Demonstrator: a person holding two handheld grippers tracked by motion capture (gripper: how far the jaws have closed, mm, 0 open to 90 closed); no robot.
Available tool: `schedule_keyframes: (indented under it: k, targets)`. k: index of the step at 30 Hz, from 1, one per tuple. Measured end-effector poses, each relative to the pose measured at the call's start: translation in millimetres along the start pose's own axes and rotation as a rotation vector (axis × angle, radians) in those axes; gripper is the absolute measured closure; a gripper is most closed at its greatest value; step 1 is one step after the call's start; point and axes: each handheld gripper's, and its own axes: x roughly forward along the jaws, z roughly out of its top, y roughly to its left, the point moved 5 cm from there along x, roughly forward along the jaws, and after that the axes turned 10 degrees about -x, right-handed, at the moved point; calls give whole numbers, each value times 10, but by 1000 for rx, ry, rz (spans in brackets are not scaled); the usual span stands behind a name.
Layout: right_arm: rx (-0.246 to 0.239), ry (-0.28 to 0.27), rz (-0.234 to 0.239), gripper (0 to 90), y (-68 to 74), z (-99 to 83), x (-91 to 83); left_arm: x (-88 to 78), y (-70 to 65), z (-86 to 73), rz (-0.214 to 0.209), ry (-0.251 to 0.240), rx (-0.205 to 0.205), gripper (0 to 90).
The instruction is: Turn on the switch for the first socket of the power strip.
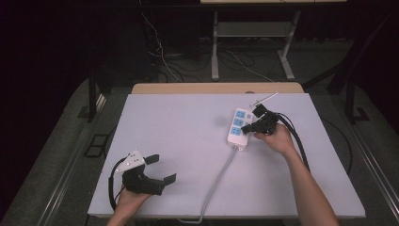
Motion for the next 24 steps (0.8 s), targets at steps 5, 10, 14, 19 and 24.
schedule_keyframes:
  k: [5, 10, 14, 19, 24]
  targets:
    - [10, -32, -4, 896, -29, -34, -10, -2, 2, 2, -3, 0, -3, 0]
    - [19, -48, 6, 897, -37, -55, -9, 0, -2, 3, -5, -1, -4, 0]
    - [12, -51, 4, 899, -37, -65, -2, 2, -5, 2, -5, -1, -2, 0]
    - [5, -48, 7, 900, -43, -67, 5, 7, -9, 3, -7, -1, -1, 0]
    - [-23, -35, -14, 900, -20, -62, 11, 6, -12, 1, -9, -1, -2, 0]
